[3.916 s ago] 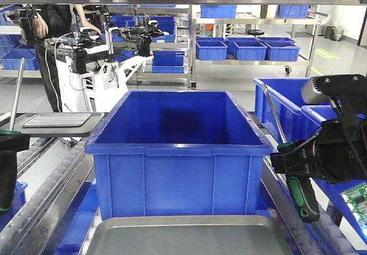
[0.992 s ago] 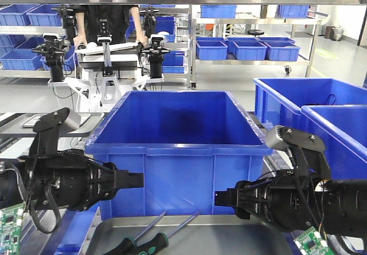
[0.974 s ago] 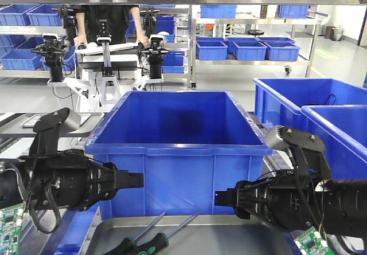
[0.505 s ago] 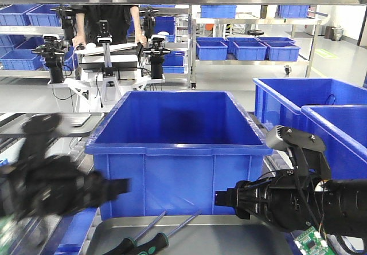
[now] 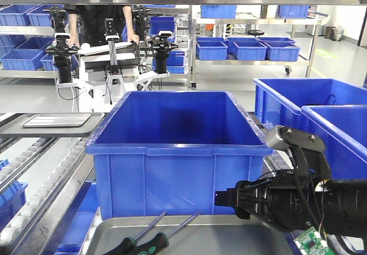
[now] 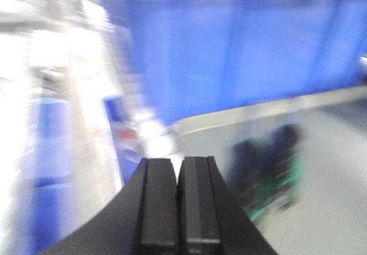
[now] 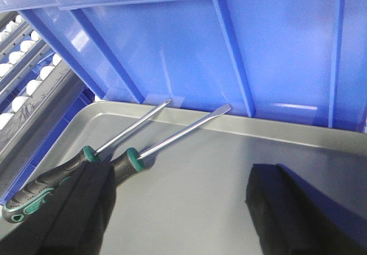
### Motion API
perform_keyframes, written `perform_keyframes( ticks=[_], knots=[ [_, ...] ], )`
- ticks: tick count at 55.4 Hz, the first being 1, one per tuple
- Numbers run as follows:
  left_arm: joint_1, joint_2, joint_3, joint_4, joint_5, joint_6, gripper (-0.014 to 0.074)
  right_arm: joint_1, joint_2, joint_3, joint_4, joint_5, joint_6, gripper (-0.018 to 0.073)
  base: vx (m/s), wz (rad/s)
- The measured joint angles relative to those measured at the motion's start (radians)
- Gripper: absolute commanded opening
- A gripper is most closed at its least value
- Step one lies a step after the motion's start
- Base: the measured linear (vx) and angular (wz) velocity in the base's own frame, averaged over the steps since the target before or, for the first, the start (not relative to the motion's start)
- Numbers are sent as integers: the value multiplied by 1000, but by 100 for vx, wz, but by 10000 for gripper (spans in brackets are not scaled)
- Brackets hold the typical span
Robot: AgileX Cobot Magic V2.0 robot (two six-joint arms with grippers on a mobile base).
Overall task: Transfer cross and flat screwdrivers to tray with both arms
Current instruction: 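Raise both grippers away from the screwdrivers on the tray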
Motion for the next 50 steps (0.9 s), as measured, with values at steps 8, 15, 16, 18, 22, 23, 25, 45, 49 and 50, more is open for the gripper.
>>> perform_keyframes(
  ticks=[8, 15, 16, 18, 22, 23, 25, 45, 49, 50],
  knots=[
    [91, -180, 105, 116, -3, -104, -7, 0, 0, 0, 0, 1, 0, 540, 0, 0],
    [143, -335, 197, 141, -4, -119, -7, 0, 0, 0, 0, 1, 0, 540, 0, 0],
    [152, -358, 207, 142, -4, -119, -7, 0, 0, 0, 0, 1, 0, 540, 0, 0],
    [165, -396, 234, 144, -4, -120, -7, 0, 0, 0, 0, 1, 0, 540, 0, 0],
    [190, -469, 296, 146, -5, -123, -7, 0, 0, 0, 0, 1, 0, 540, 0, 0],
    [195, -490, 314, 146, -5, -123, -7, 0, 0, 0, 0, 1, 0, 540, 0, 0],
    [201, -524, 343, 146, -5, -125, -7, 0, 0, 0, 0, 1, 0, 540, 0, 0],
    [208, -658, 399, 149, 100, -127, -7, 0, 0, 1, 1, 2, 0, 540, 0, 0],
    [208, -658, 399, 149, 100, -127, -7, 0, 0, 1, 1, 3, 0, 540, 0, 0],
    [208, -659, 399, 150, 100, -127, -7, 0, 0, 1, 1, 3, 0, 540, 0, 0]
  ],
)
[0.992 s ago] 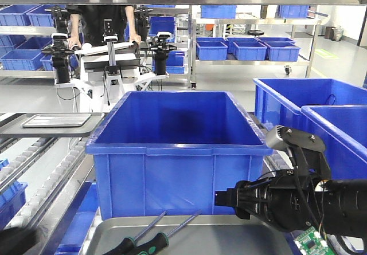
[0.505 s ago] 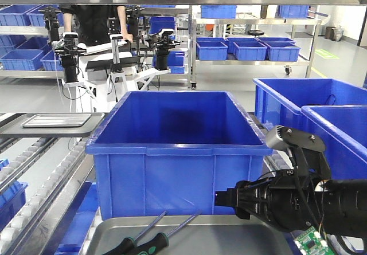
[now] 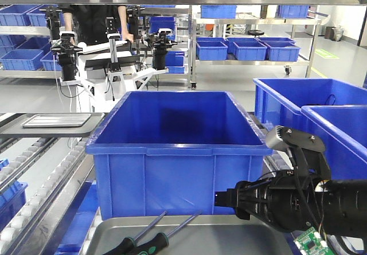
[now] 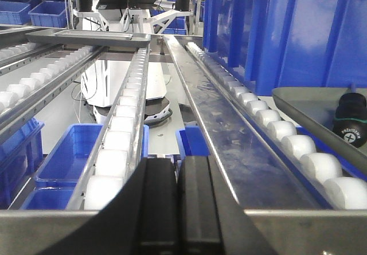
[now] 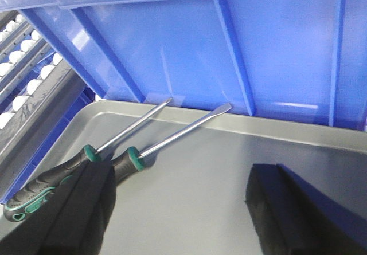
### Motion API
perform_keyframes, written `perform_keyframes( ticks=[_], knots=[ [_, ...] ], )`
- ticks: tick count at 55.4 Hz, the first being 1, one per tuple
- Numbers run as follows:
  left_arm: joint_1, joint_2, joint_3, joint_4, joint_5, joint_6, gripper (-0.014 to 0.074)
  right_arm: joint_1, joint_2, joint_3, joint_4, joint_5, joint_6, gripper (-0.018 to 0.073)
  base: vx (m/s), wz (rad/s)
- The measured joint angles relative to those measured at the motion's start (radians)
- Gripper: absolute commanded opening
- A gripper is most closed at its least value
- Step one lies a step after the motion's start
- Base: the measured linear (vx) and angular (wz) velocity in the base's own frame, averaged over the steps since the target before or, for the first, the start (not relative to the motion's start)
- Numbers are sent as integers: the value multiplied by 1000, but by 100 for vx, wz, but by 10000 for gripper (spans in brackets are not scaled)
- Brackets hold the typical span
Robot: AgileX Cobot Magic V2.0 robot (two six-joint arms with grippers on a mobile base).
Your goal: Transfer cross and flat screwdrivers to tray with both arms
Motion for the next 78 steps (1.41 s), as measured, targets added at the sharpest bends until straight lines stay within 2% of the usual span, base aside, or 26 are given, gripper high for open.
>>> perform_keyframes(
  ticks=[22, 34, 44, 50, 55, 59, 68, 78],
  knots=[
    [0, 0, 0, 0, 0, 0, -6, 0, 0, 0, -1, 0, 0, 532, 0, 0],
    [0, 0, 0, 0, 1, 0, -6, 0, -45, 28, -119, -22, 22, 461, 0, 0],
    [0, 0, 0, 0, 1, 0, -6, 0, -291, 210, -296, -117, 199, 318, 0, 0],
    [0, 0, 0, 1, 1, 0, -6, -7, -515, 364, -435, -207, 285, 182, 0, 0],
    [0, 0, 0, 1, 2, 0, -6, -58, -655, 479, -502, -250, 298, 66, 0, 0],
    [0, 0, 0, 1, 2, 0, -6, -137, -783, 573, -541, -260, 297, -13, 0, 0],
    [0, 0, 0, 1, 2, 0, -6, -257, -1028, 752, -635, -259, 292, -12, 0, 0],
    [0, 0, 0, 1, 2, 0, -6, -287, -1241, 872, -670, -259, 291, -11, 0, 0]
  ],
)
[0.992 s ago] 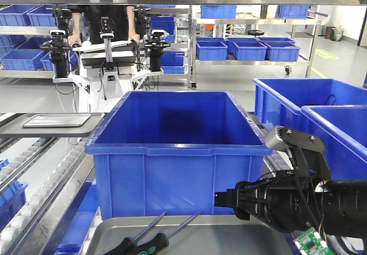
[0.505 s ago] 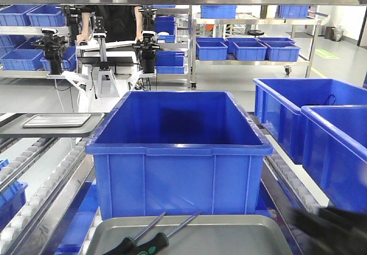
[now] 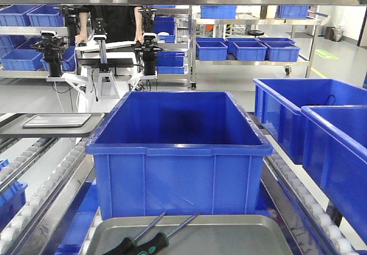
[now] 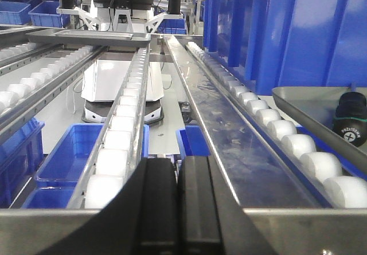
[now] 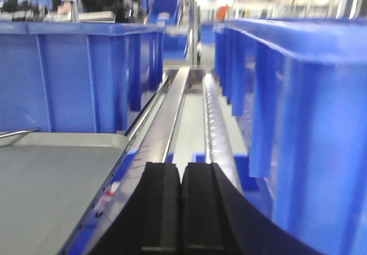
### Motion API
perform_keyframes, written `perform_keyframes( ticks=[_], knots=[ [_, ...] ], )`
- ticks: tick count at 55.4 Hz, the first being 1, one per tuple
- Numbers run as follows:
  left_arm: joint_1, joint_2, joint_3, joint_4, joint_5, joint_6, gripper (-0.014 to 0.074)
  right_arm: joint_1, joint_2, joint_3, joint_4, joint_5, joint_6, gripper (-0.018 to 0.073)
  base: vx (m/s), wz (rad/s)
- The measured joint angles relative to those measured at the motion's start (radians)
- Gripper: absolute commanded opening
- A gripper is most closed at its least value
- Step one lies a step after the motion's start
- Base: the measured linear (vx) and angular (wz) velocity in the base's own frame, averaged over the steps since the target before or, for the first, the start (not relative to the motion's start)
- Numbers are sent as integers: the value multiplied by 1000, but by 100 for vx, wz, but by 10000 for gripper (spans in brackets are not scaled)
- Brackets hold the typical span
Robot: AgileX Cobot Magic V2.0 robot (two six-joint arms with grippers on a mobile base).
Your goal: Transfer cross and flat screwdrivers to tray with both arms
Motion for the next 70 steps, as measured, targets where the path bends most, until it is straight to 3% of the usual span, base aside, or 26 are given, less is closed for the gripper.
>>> perform_keyframes(
  ticks=[15, 70],
  knots=[
    [0, 0, 0, 0, 1, 0, -6, 0, -88, 137, 0, -7, 60, -11, 0, 0],
    [0, 0, 0, 0, 1, 0, -6, 0, -88, 138, 0, 17, 98, -8, 0, 0]
  ],
)
